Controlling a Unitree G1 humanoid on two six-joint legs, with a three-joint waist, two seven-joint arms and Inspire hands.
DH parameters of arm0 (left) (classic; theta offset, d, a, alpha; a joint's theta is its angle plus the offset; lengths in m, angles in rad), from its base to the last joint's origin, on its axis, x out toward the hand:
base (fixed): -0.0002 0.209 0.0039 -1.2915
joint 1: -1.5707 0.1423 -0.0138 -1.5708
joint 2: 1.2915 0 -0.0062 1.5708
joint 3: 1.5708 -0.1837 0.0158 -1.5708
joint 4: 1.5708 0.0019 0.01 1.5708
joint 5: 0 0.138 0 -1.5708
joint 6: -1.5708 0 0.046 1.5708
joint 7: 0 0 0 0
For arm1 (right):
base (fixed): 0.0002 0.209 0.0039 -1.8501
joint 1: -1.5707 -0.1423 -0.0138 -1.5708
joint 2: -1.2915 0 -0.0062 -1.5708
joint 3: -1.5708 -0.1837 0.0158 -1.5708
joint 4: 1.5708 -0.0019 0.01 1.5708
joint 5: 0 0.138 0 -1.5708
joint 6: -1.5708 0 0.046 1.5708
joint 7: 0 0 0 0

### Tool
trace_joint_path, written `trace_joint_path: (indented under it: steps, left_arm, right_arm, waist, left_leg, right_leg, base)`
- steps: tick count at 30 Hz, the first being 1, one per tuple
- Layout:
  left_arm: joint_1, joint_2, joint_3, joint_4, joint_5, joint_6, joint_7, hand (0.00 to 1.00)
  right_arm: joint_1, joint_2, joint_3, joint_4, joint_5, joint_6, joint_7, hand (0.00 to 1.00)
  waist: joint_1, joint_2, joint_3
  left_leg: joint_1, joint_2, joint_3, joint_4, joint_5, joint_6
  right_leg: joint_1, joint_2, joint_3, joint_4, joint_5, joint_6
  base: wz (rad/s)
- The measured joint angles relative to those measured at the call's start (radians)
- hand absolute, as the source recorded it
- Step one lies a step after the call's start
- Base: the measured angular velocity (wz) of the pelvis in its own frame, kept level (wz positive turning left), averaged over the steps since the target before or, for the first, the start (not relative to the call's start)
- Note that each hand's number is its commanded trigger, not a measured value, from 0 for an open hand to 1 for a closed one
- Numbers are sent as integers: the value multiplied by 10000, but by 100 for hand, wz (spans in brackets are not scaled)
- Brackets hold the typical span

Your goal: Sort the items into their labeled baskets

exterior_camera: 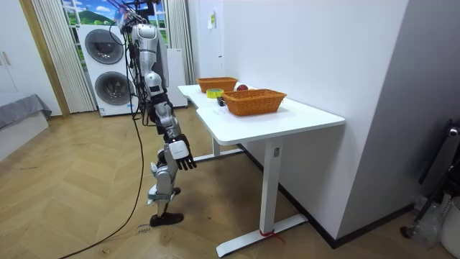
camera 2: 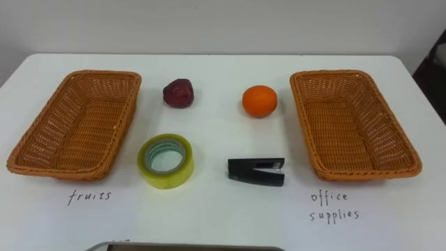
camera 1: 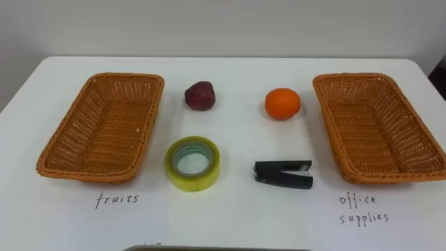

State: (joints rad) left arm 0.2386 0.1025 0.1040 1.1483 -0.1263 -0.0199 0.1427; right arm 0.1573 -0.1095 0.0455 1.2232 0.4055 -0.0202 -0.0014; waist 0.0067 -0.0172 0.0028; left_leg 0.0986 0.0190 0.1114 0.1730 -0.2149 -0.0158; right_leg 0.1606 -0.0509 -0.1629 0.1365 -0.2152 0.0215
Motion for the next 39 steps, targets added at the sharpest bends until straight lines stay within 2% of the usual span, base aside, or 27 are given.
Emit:
trace_joint_path:
  steps: [5, 14, 18, 23, 29, 31, 34, 39]
  left_arm:
    - [58, 11, 15, 61, 10, 19, 27, 0]
    - [55, 9, 258, 83, 30, 198, 4, 0]
    - [48, -30, 412, 78, -3, 435, -48, 0]
    - [60, -17, 594, 102, 20, 595, -189, 0]
    - [368, -31, 1302, 106, 11, 917, -258, 0]
    - [455, -4, 1688, 80, 2, 999, -251, 0]
    - [512, 84, 1791, 39, 0, 1035, -166, 0]
    - [495, 265, 1792, 9, 11, 1074, -157, 0]
  right_arm:
    - [-109, -1, -1, 113, 41, 73, 127, 0]
    - [-231, 5, -240, 284, 342, 443, 374, 0]
    - [-189, 24, -504, 305, 772, 669, 323, 0]
    - [51, 24, -915, 407, 2087, 752, 263, 0]
    - [435, 35, -2439, 681, 3924, 1084, 79, 0]
    - [547, 30, -3389, 819, 4447, 1226, -178, 0]
    - [607, -8, -4310, 808, 5315, 1300, -667, 0]
    - [600, -230, -5524, 579, 6365, 1331, -1808, 0]
  waist:
    - [2, -34, 5]
    - [-2, -94, 8]
    - [-12, -45, 6]
    - [-50, -39, 2]
    - [-396, -175, -4]
    - [-587, -274, -12]
    - [-781, -394, -19]
    - [-977, -427, -14]
  left_leg:
    - [-3, -1, -13, 3, 0, 0]
    - [6, -7, -14, 82, 0, 1]
    - [5, 1, 4, 93, 0, 0]
    - [17, 3, -19, 82, -1, 0]
    - [3, -3, -11, 79, -1, 0]
    - [8, -1, -17, 95, 0, 0]
    - [38, 1, -11, 128, -2, 1]
    - [187, 1, 39, 103, -17, 19]
  right_leg:
    - [8, -2, -13, -3, 0, 0]
    - [-2, -12, -14, -6, 0, 1]
    - [0, -10, -11, -4, 0, 1]
    - [13, -1, 12, 1, -2, 0]
    - [46, -11, -13, -14, -18, 2]
    - [46, -11, -4, -7, -18, 1]
    - [73, -12, -2, 16, -18, 1]
    - [145, -9, 158, 63, -64, 15]
  base:
    - [0]
    - [0]
    - [0]
    - [0]
    - [0]
    - [0]
    - [0]
    - [-3]
